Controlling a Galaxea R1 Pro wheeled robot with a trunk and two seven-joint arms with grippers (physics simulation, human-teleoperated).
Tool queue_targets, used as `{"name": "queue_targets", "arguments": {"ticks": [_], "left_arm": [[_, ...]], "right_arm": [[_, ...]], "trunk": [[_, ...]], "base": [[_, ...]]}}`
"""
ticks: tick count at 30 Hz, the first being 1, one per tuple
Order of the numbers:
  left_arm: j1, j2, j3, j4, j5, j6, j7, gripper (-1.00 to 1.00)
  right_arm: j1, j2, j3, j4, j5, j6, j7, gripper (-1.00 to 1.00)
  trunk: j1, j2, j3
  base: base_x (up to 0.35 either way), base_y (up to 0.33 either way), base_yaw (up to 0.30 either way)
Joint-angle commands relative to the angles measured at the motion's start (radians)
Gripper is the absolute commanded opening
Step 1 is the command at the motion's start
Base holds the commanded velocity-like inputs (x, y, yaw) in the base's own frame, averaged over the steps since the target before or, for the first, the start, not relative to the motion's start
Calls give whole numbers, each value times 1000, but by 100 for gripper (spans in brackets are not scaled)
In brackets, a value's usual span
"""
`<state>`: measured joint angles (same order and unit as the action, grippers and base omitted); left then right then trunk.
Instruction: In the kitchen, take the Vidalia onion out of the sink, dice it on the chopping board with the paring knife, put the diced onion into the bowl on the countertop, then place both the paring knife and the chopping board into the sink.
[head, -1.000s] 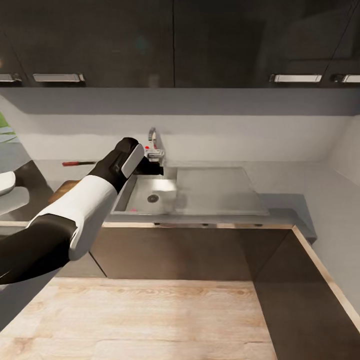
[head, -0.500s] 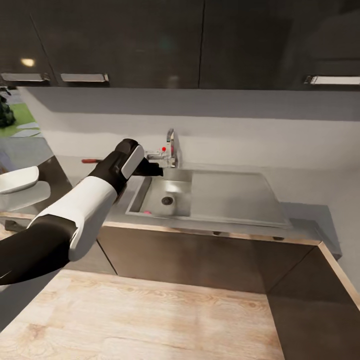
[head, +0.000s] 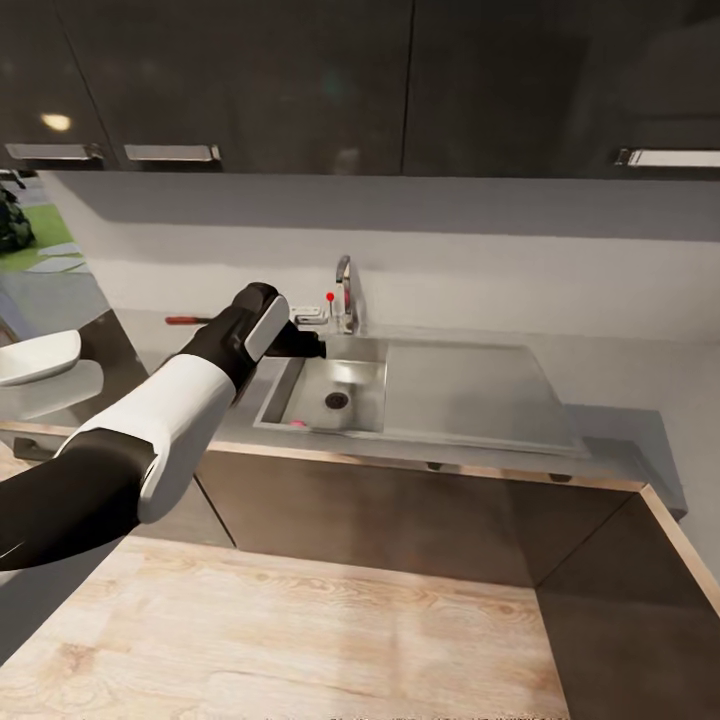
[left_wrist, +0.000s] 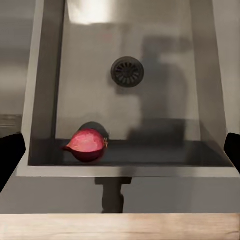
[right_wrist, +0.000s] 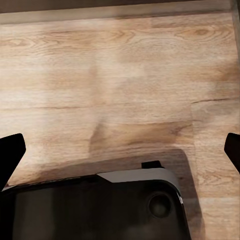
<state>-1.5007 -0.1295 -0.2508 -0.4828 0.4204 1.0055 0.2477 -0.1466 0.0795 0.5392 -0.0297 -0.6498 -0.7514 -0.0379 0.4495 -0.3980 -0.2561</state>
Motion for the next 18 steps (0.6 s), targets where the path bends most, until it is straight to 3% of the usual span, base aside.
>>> {"name": "queue_targets", "arguments": {"ticks": [1, 18], "left_arm": [[0, 1, -5, -1, 11, 2, 8, 100], [1, -1, -7, 43, 9, 1, 6, 100]], "right_arm": [[-1, 0, 8, 1, -5, -3, -4, 100], [-1, 0, 8, 1, -4, -2, -3, 100]], "trunk": [[0, -2, -3], [0, -2, -28]], "base": [[0, 0, 0], [0, 0, 0]]}}
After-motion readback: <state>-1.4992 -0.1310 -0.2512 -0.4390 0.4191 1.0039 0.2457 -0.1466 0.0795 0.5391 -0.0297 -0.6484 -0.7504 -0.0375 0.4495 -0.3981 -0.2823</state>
